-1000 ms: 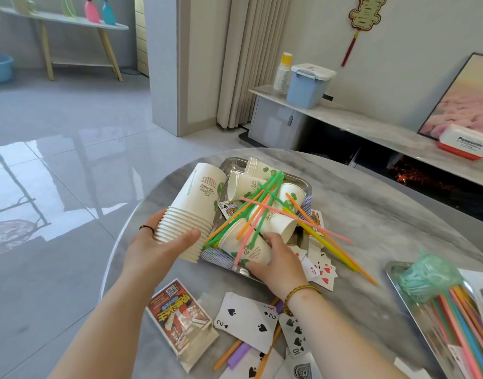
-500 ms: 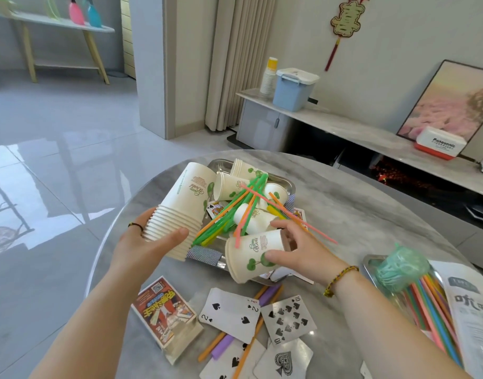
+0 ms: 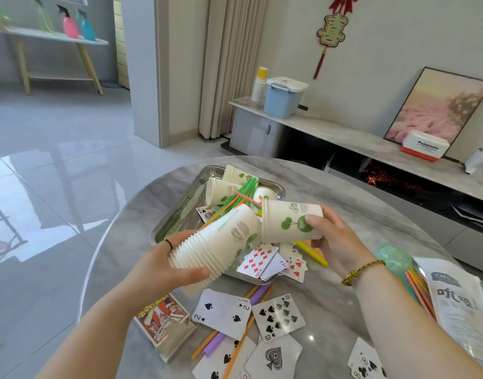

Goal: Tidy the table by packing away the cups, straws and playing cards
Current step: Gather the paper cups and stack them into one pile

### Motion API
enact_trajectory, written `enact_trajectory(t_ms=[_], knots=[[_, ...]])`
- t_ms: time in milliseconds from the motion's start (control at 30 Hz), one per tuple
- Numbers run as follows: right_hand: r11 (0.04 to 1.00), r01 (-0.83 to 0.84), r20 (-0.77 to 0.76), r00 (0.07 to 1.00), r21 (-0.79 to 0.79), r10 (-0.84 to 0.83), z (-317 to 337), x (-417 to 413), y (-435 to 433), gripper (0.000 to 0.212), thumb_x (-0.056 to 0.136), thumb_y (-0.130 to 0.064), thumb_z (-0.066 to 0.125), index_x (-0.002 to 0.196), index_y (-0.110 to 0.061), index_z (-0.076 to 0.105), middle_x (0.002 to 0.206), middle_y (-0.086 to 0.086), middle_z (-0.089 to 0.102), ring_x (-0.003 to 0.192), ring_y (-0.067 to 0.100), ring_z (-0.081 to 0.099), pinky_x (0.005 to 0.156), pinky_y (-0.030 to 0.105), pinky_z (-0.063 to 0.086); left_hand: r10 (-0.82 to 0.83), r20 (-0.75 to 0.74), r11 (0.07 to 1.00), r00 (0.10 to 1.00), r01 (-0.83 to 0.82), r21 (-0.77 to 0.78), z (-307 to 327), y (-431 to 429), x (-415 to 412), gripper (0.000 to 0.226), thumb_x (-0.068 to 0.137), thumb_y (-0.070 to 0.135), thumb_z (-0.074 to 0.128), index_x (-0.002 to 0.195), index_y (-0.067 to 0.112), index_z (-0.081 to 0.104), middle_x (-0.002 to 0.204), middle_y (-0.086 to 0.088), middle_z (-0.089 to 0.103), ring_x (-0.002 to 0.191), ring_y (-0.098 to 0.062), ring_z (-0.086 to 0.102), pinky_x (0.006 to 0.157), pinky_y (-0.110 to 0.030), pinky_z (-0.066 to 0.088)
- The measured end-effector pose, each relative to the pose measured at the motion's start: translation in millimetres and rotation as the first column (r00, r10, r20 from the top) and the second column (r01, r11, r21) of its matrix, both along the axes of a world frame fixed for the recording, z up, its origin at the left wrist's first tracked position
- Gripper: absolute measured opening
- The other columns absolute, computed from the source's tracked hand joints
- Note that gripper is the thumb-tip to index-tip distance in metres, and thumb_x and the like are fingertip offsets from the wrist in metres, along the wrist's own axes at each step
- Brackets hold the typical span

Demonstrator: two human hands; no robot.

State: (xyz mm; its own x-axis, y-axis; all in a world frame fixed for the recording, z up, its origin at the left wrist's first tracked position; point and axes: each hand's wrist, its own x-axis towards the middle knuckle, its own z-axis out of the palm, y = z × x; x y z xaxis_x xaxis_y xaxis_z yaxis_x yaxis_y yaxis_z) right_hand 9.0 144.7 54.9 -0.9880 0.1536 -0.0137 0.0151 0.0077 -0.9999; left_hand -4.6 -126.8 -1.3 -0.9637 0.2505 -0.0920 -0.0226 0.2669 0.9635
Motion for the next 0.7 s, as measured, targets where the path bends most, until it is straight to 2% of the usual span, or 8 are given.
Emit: enact_trajectory(t_ms=[100,233,300,367,467,533,600,700], knots=[[0.998,-0.069,-0.002,0.998,-0.012,0.069,1,-3,-5,0.022,0.087,-0.006,0.045,0.093,-0.022,0.057,0.077,-0.002,0.061,0.052,-0.004,0.060,0.042,0.009,0.041,-0.087,0.004,0.996,0.996,0.087,-0.004,-2,7,1,0.079,0.031,0.050,0.076,0.105,0.043,0.052,0.101,0.005,0.062,0.090,-0.011,0.061,0.074,-0.024,0.050],[0.987,-0.121,0.073,0.991,0.104,0.114,-6,-9,-20,0.028,0.089,-0.018,0.047,0.116,-0.022,0.054,0.087,-0.007,0.062,0.068,-0.001,0.059,0.056,0.014,0.042,-0.126,-0.008,0.992,0.992,0.126,-0.007,0,12,4,0.070,0.036,0.048,0.085,0.095,0.049,0.049,0.090,0.012,0.059,0.069,-0.001,0.058,0.047,-0.009,0.043],[0.977,-0.139,0.063,0.989,0.162,0.130,-10,-11,-33,0.029,0.089,-0.018,0.048,0.117,-0.026,0.053,0.086,-0.009,0.060,0.058,-0.011,0.055,0.050,0.006,0.039,-0.125,-0.024,0.992,0.992,0.125,-0.017,-3,14,4,0.067,0.036,0.046,0.082,0.094,0.050,0.048,0.093,0.015,0.058,0.074,0.001,0.059,0.052,-0.008,0.044],[0.964,-0.166,0.040,0.986,0.210,0.161,-18,-14,-47,0.032,0.088,-0.018,0.051,0.119,-0.027,0.050,0.095,-0.008,0.058,0.066,-0.011,0.056,0.051,0.004,0.039,-0.113,-0.023,0.993,0.993,0.113,-0.027,-6,15,2,0.064,0.039,0.046,0.078,0.094,0.051,0.046,0.098,0.014,0.056,0.085,-0.001,0.057,0.063,-0.012,0.046],[0.965,-0.185,0.027,0.983,0.185,0.183,-25,-18,-60,0.041,0.087,-0.021,0.053,0.127,-0.023,0.045,0.100,-0.008,0.058,0.073,-0.008,0.059,0.054,0.007,0.044,-0.104,-0.032,0.991,0.994,0.100,-0.094,-9,12,1,0.063,0.042,0.051,0.081,0.092,0.054,0.042,0.095,0.017,0.055,0.086,0.000,0.054,0.063,-0.011,0.043],[0.955,-0.206,0.018,0.978,0.212,0.207,-26,-23,-64,0.040,0.087,-0.023,0.054,0.125,-0.028,0.044,0.106,-0.012,0.054,0.091,-0.003,0.060,0.073,0.013,0.050,-0.114,-0.050,0.979,0.992,0.104,-0.176,-12,14,1,0.065,0.045,0.049,0.079,0.096,0.054,0.040,0.094,0.020,0.054,0.086,0.003,0.053,0.064,-0.013,0.044],[0.935,-0.234,0.013,0.971,0.267,0.240,-24,-27,-68,0.035,0.087,-0.027,0.053,0.119,-0.036,0.044,0.114,-0.015,0.050,0.109,0.010,0.053,0.095,0.030,0.047,-0.125,-0.064,0.970,0.990,0.109,-0.215,-14,19,4,0.069,0.046,0.048,0.075,0.103,0.052,0.036,0.094,0.019,0.054,0.086,0.002,0.054,0.062,-0.012,0.044],[0.935,-0.241,-0.013,0.967,0.260,0.253,-20,-36,-73,0.033,0.088,-0.044,0.045,0.119,-0.032,0.049,0.122,-0.002,0.053,0.108,0.015,0.052,0.095,0.033,0.044,-0.037,-0.085,0.991,0.996,0.026,-0.131,-13,21,4,0.060,0.048,0.042,0.074,0.093,0.056,0.036,0.092,0.022,0.053,0.083,0.004,0.052,0.058,-0.009,0.040]])
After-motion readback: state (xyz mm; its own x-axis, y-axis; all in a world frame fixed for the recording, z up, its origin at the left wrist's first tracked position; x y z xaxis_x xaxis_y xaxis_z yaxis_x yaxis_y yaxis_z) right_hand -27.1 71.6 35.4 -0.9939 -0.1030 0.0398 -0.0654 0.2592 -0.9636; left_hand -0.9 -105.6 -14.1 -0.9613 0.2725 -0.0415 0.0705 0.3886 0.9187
